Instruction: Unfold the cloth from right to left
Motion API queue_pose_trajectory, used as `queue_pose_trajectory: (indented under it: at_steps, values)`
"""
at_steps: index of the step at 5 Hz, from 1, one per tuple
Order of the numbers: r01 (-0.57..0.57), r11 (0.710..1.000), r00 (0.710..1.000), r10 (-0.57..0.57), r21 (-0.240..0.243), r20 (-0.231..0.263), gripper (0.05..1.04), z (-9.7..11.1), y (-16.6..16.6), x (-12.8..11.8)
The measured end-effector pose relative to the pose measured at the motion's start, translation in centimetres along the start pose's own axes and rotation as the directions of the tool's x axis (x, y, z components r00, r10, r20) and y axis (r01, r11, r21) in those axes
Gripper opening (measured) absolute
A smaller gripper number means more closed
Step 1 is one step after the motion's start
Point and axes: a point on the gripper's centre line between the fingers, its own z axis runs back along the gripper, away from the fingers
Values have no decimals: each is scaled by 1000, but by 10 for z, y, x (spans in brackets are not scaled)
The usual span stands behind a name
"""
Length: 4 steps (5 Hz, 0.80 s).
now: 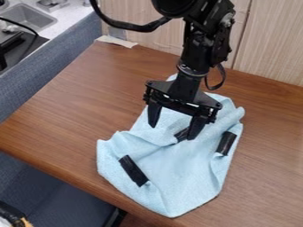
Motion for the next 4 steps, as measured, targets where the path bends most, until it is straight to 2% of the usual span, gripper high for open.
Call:
queue_pose_trajectory:
  at_steps: [4]
  values:
    - [28,999,996,-25,33,-81,1000,-27,1,-6]
